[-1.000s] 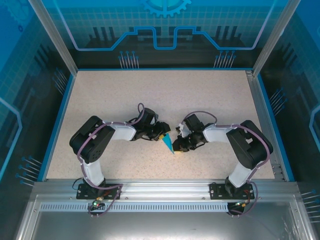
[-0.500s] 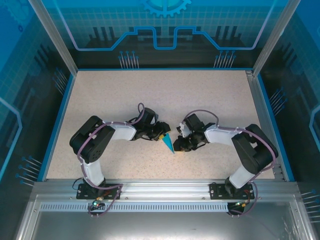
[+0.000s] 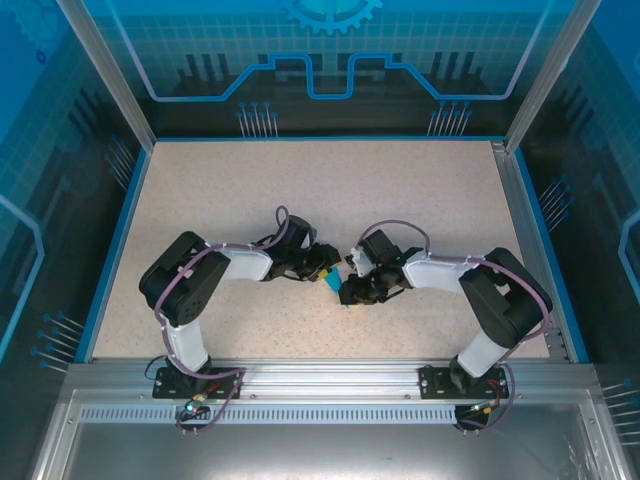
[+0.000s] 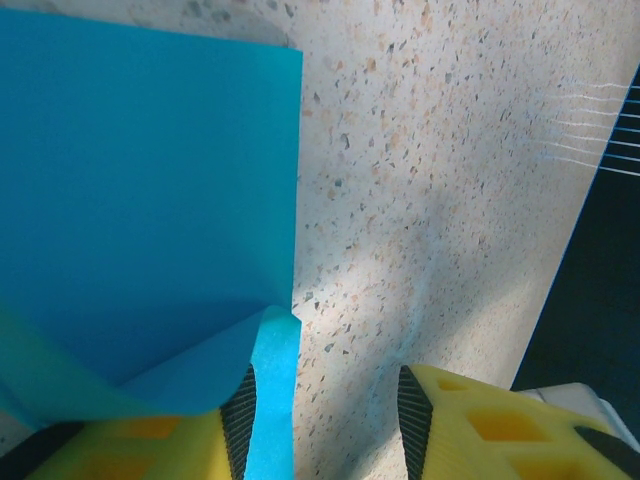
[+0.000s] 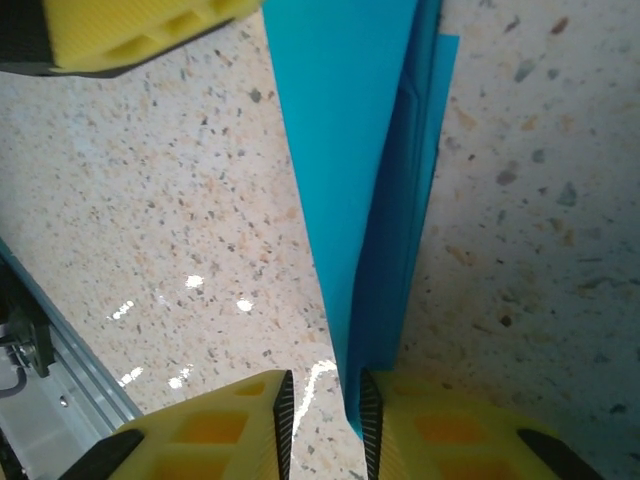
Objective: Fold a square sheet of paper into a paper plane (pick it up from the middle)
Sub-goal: Fold the wing for the fifth time at the center of the table.
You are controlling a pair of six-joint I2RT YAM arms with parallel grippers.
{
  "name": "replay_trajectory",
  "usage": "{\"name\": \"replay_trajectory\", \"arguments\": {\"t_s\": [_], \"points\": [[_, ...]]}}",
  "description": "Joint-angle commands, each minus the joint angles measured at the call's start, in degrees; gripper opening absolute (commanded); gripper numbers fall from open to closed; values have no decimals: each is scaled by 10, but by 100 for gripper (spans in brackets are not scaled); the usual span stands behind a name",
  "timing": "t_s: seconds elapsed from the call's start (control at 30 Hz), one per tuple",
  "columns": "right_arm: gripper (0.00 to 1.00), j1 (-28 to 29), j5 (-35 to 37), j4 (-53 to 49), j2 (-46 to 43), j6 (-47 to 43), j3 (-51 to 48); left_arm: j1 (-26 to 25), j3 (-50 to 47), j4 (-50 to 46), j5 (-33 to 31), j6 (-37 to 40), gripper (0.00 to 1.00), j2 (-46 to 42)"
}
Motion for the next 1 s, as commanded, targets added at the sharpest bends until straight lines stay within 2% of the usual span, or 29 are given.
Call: {"name": "replay_trajectory", "arguments": {"t_s": [0.0, 0.13, 0.3, 0.37, 0.43, 0.63, 0.97], "points": [[25, 7, 16, -16, 9, -6, 11, 0, -2, -52, -8, 6, 47, 18], [21, 8, 23, -12, 4, -6, 4, 1, -2, -53, -8, 6, 47, 19], [8, 5, 22, -12, 7, -9, -6, 1, -2, -53, -8, 6, 47, 19], [6, 1, 19, -10, 10, -10, -16, 1, -2, -55, -8, 6, 47, 18], [5, -4, 17, -7, 14, -10, -25, 1, -2, -56, -9, 8, 46, 18], [8, -33, -60, 32, 31, -7, -59, 1, -2, -60, -11, 9, 46, 18], [10, -63, -82, 5, 20, -22, -68, 1, 0, -62, -11, 9, 46, 23]]}}
